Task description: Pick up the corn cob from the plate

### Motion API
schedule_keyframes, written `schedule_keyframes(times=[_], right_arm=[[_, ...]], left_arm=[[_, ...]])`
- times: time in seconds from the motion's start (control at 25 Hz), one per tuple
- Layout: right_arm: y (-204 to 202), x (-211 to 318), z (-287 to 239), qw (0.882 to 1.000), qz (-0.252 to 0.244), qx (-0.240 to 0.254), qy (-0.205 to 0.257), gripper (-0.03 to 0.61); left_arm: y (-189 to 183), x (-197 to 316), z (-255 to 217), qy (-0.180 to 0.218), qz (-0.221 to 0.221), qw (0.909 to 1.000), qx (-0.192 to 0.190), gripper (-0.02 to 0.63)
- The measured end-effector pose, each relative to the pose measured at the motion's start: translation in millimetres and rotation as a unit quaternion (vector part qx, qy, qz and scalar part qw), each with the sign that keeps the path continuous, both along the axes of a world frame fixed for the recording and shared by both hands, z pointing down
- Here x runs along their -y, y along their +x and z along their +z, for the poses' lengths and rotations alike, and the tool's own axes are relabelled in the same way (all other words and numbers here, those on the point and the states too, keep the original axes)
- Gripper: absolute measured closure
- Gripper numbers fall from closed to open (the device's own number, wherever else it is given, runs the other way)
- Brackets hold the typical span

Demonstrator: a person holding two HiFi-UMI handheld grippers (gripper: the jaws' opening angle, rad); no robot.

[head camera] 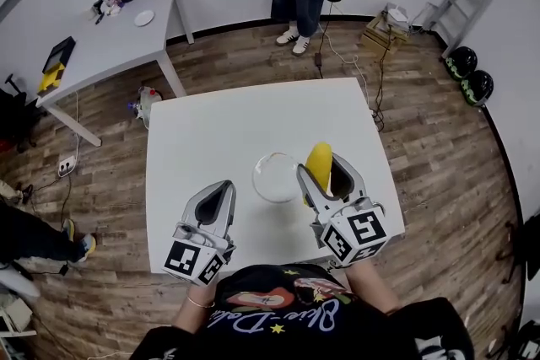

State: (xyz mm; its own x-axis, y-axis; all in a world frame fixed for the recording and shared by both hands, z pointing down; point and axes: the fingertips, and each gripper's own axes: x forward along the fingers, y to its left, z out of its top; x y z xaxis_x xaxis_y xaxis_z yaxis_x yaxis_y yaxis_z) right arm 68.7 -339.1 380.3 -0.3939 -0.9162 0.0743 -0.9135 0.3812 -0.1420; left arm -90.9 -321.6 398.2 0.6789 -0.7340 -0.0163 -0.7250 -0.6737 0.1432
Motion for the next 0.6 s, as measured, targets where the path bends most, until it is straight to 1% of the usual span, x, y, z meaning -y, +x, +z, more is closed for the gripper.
schedule_keyframes(times=[0.12, 0.28, 0.36, 0.44, 0.48, 0.6], right_arm=[[-3, 1, -6, 1.000, 0.002, 0.003, 0.005, 0.341], [-4, -3, -8, 1.000, 0.004, -0.007, 0.010, 0.341], [0, -4, -4, 1.000, 0.004, -0.008, 0.014, 0.341], [5, -4, 0, 1.000, 0.005, -0.004, 0.020, 0.341], [9, -6, 1, 1.000, 0.005, -0.002, 0.022, 0.341], [19, -15, 7, 1.000, 0.003, 0.007, 0.019, 0.341]], left_arm=[[-4, 3, -3, 0.005, 0.002, 1.0000, 0.002, 0.624], [-9, 1, 1, 0.008, 0.006, 0.9999, 0.009, 0.624], [-8, -3, 7, 0.009, 0.005, 0.9997, 0.022, 0.624], [-7, -5, 12, 0.008, -0.003, 0.9992, 0.039, 0.624], [-7, -7, 13, 0.006, -0.010, 0.9991, 0.041, 0.624], [-6, -16, 12, -0.003, -0.033, 0.9991, 0.027, 0.624]])
